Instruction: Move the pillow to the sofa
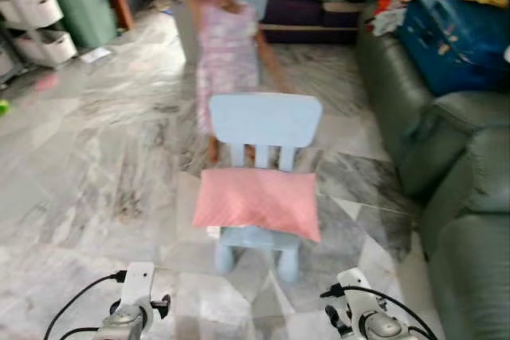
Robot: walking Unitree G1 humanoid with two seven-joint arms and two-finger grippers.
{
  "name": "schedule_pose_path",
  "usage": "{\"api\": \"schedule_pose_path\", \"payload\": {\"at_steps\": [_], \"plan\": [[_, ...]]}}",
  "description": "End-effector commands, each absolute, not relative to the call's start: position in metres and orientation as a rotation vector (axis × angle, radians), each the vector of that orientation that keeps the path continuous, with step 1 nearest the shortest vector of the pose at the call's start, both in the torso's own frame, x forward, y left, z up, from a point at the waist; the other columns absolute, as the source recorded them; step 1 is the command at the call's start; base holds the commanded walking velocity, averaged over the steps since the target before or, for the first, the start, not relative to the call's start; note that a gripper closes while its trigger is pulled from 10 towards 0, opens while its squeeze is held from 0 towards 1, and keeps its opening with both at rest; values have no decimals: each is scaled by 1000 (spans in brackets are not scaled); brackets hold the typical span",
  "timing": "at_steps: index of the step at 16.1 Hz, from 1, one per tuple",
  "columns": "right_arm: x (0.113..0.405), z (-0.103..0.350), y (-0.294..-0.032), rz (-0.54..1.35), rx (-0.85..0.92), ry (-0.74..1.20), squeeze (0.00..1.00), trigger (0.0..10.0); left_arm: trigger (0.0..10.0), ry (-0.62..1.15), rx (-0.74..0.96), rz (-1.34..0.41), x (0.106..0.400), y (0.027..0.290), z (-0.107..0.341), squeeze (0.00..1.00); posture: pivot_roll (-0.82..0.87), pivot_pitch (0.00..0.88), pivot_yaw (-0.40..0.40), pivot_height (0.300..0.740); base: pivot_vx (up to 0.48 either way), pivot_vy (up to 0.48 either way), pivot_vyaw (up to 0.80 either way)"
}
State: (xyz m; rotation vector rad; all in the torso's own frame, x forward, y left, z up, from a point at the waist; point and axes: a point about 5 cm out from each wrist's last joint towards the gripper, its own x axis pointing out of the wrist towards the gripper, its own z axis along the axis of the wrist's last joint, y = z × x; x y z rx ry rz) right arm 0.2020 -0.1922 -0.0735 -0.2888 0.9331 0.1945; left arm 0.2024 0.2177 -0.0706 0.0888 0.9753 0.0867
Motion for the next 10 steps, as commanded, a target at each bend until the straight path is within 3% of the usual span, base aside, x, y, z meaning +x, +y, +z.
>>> {"api": "schedule_pose_path", "payload": {"at_steps": [1, 6, 10], "plan": [[202, -74, -189, 198, -288, 936, 0, 10000, 10000, 984, 83, 101, 199, 219, -72, 0, -119, 0, 30, 740, 0, 0, 0], [202, -74, -189, 202, -293, 936, 0, 10000, 10000, 983, 69, 92, 201, 209, -73, 0, -119, 0, 29, 740, 0, 0, 0], [202, -74, -189, 203, -295, 936, 0, 10000, 10000, 985, 62, 95, 200, 211, -73, 0, -120, 0, 30, 740, 274, 0, 0]]}}
